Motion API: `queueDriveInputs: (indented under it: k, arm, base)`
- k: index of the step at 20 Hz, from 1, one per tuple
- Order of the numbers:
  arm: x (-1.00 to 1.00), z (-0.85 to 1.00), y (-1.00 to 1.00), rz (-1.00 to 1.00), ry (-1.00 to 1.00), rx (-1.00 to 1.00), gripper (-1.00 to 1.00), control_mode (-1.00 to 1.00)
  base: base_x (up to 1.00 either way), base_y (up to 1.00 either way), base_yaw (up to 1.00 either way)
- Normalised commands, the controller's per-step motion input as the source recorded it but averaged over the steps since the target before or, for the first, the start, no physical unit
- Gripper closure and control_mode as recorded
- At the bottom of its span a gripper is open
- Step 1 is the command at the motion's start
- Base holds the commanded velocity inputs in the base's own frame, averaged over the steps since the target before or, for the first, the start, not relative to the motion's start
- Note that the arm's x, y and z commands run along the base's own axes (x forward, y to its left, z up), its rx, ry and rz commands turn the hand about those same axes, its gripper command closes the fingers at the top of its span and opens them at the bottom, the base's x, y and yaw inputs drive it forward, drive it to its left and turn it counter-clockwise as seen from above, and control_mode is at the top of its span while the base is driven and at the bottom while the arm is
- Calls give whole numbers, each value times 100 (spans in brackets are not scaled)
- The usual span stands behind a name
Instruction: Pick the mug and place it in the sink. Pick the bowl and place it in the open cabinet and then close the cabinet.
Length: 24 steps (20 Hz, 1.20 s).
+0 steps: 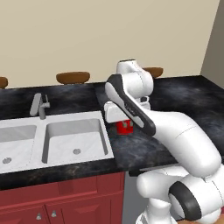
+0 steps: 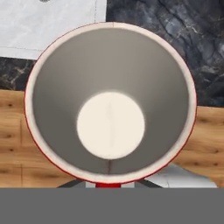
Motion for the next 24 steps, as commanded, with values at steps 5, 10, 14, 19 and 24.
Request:
queueDriveInputs:
  k: [5, 10, 14, 19, 24]
  arm:
    - [-49, 28, -8, 0, -2, 0, 100, -100]
    - [-53, 35, -14, 0, 0, 0, 100, -100]
    - [-43, 17, -9, 0, -2, 0, 100, 100]
    - [0, 0, 0, 0, 0, 0, 100, 100]
    - [0, 0, 0, 0, 0, 0, 100, 100]
  base:
    - [0, 0, 0]
    - [0, 0, 0]
    - [-12, 8, 0]
    - [-45, 81, 13]
    - [45, 32, 78]
